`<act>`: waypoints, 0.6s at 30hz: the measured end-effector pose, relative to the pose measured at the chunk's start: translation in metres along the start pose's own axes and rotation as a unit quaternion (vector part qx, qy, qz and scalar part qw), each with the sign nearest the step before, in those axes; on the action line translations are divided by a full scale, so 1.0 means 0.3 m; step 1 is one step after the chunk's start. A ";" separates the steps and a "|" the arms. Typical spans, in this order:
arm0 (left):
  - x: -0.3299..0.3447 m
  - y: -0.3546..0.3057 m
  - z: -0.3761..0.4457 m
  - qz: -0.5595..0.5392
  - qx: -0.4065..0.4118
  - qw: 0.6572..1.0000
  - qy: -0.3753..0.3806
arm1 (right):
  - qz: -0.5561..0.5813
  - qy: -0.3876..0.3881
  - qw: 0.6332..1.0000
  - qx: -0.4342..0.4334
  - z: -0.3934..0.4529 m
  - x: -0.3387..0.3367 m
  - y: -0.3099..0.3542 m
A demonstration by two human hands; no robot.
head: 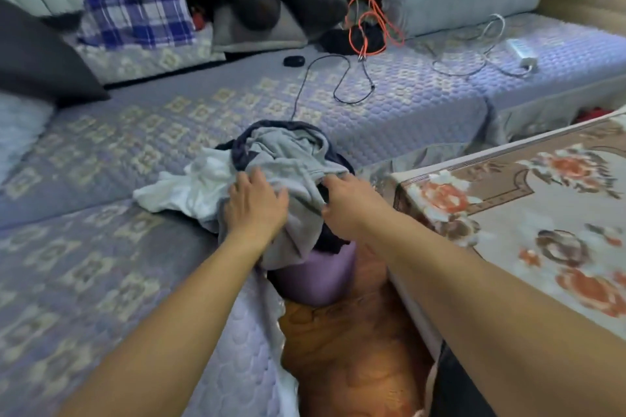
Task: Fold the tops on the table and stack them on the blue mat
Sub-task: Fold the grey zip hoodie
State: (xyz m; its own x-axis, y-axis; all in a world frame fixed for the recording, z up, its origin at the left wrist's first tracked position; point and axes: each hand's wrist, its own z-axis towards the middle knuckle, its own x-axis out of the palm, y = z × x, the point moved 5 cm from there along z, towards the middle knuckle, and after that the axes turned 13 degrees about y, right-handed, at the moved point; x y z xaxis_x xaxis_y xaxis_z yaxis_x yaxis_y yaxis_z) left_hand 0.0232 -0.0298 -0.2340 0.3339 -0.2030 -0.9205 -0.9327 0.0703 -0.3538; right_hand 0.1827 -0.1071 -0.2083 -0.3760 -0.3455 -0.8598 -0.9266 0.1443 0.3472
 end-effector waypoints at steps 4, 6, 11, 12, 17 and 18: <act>-0.007 0.061 0.139 -0.043 -0.142 0.987 0.055 | 0.005 -0.006 1.000 -0.007 0.038 0.008 0.004; -0.006 0.038 0.165 -0.049 -0.154 0.984 0.076 | 0.009 0.001 1.000 0.001 0.025 0.029 -0.026; -0.144 -0.206 0.097 -0.148 0.026 0.989 0.004 | 0.103 -0.015 0.994 -0.019 -0.014 -0.020 -0.085; -0.200 -0.276 0.046 -0.172 0.085 0.981 -0.019 | 0.159 -0.030 0.986 -0.042 -0.022 -0.054 -0.075; -0.510 -0.632 -0.244 -0.307 0.293 0.904 -0.059 | 0.352 -0.268 0.873 -0.204 -0.174 -0.343 -0.025; -0.564 -0.700 -0.286 -0.351 0.329 0.876 -0.038 | 0.362 -0.309 0.853 -0.214 -0.234 -0.413 -0.045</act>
State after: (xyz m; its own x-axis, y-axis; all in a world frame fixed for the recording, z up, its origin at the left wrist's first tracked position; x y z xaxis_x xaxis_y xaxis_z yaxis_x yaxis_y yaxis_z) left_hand 0.1508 -0.0939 0.0101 0.8253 -0.3576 -0.4370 -0.2216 0.5067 -0.8332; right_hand 0.2416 -0.1315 -0.0802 -0.8986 0.2654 -0.3493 -0.4192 -0.2845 0.8622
